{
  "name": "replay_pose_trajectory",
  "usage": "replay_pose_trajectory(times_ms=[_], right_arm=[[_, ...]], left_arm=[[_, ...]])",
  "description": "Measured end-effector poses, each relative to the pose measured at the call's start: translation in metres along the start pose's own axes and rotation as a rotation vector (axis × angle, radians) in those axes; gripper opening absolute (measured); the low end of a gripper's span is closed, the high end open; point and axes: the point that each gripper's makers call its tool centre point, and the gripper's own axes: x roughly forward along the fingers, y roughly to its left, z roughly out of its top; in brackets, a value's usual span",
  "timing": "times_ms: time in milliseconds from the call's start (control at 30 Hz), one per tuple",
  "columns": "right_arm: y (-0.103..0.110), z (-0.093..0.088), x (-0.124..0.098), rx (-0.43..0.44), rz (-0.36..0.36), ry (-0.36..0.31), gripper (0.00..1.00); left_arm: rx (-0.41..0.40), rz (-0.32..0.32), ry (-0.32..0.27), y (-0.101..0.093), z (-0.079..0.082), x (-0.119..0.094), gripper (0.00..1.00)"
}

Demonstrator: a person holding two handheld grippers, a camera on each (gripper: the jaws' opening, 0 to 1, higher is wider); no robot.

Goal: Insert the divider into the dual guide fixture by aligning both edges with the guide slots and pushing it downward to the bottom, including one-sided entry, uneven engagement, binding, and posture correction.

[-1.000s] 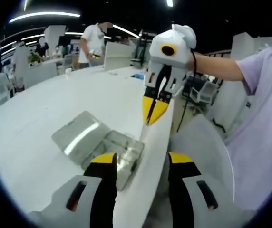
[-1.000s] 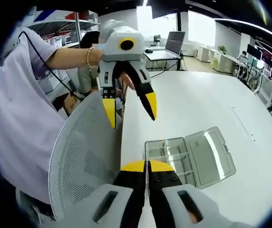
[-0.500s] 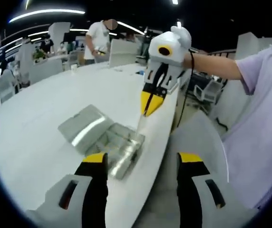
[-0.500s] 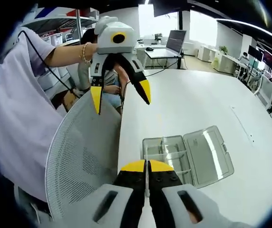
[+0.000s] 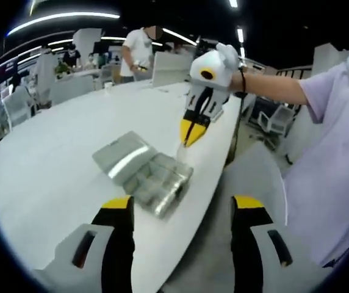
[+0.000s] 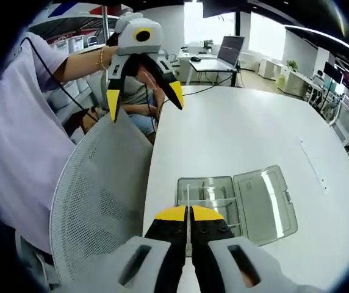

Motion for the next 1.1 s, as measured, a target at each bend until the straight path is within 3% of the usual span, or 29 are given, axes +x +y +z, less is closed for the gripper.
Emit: replay_pose_trajectory(times_ms=[300,1100], right_arm=[[-0.015,-0.010,0.016,-0.008,-0.003,0.072,0.00],[-0.030,-0.022,0.050,-0.014,-0.011,0.133,0.00]], left_arm=[[-0.014,0.022,-0.027,0.003,0.005,-0.009,0.65],[-0.056,0.075,-0.026,0.006,-0.010,-0.023,0.64]])
